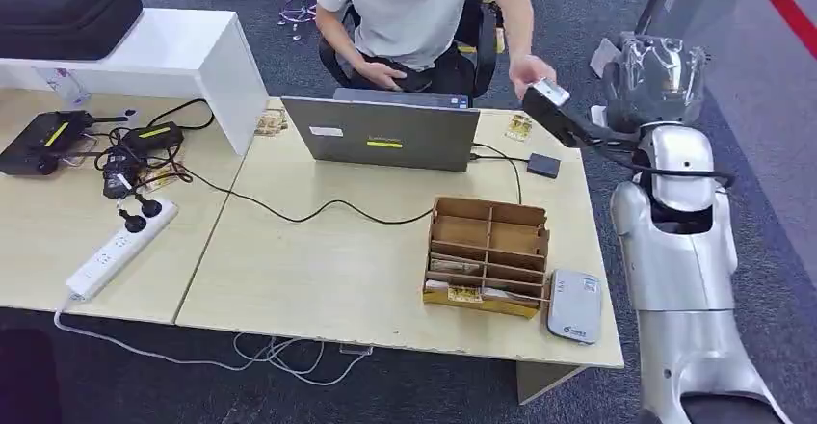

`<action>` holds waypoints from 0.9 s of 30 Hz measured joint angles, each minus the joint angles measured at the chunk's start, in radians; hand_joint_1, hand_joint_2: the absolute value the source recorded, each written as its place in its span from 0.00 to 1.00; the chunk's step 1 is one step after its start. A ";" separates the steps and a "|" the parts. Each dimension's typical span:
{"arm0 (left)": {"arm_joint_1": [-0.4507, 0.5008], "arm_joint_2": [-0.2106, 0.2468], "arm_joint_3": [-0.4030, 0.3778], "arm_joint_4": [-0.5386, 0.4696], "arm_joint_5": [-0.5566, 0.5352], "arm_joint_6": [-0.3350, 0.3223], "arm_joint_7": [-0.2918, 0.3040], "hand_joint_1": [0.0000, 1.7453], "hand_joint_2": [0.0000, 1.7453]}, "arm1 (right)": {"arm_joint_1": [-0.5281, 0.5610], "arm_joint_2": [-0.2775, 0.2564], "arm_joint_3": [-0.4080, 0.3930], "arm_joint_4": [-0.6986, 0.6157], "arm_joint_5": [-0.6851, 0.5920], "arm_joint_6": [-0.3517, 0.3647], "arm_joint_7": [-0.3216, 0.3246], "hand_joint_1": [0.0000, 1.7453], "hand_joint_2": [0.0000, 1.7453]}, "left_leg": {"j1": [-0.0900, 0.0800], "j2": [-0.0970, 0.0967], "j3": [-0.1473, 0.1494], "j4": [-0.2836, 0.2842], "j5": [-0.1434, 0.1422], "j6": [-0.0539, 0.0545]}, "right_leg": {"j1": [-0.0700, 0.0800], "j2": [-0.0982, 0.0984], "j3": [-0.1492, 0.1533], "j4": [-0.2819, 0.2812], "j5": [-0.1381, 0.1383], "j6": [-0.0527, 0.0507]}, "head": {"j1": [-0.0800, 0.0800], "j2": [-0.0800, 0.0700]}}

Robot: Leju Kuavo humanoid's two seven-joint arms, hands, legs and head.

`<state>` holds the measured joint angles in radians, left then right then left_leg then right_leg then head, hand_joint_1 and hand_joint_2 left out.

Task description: Pass the card to the sensor for recognition and then transmit it.

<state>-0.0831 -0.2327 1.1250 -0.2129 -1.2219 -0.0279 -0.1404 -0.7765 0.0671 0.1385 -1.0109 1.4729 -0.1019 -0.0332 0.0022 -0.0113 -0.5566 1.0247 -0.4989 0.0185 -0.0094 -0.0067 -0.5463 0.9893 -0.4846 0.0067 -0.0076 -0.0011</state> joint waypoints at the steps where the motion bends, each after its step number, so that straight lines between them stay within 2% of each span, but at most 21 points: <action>1: 0.000 0.000 0.000 0.000 0.000 0.000 0.001 0.00 1.00 | 0.004 0.000 0.006 -0.006 -0.004 0.001 0.000 1.00 1.00 | 0.000 0.000 0.000 0.000 0.000 0.000 | 0.000 0.000 0.000 0.000 0.000 0.000 | 0.000 0.000; 8: 0.000 0.000 0.000 0.000 0.005 0.009 0.008 0.00 1.00 | 0.027 0.000 0.017 -0.034 -0.029 -0.003 -0.002 1.00 1.00 | 0.000 0.000 0.000 0.000 0.000 0.000 | 0.000 0.000 0.000 0.000 0.000 0.000 | 0.000 0.000; 13: 0.000 0.000 0.011 0.000 0.023 0.012 0.008 0.00 1.00 | 0.097 -0.006 0.017 -0.101 -0.072 -0.033 -0.029 1.00 1.00 | 0.000 0.000 0.000 0.000 0.000 0.000 | 0.000 0.000 -0.001 0.000 0.000 0.000 | 0.000 0.000; 19: 0.000 -0.009 0.038 0.000 0.051 0.010 0.018 0.00 1.00 | 0.231 -0.053 0.005 -0.231 -0.084 -0.111 -0.073 1.00 1.00 | 0.000 0.000 0.000 0.000 -0.001 0.000 | 0.000 0.000 0.000 -0.001 0.000 0.000 | 0.000 0.000; 27: 0.001 -0.031 0.066 0.001 0.081 -0.001 0.013 0.00 1.00 | 0.416 -0.106 -0.043 -0.398 -0.092 -0.148 -0.099 1.00 1.00 | 0.000 -0.001 0.000 0.000 -0.001 0.000 | 0.000 -0.001 0.000 -0.002 -0.001 0.001 | 0.000 0.000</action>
<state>-0.0823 -0.2632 1.1906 -0.2117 -1.1410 -0.0286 -0.1278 -0.3606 -0.0393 0.0957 -1.4085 1.3809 -0.2503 -0.1320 0.0021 -0.0119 -0.5571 1.0247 -0.4999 0.0188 -0.0094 -0.0076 -0.5465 0.9873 -0.4851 0.0073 -0.0076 -0.0011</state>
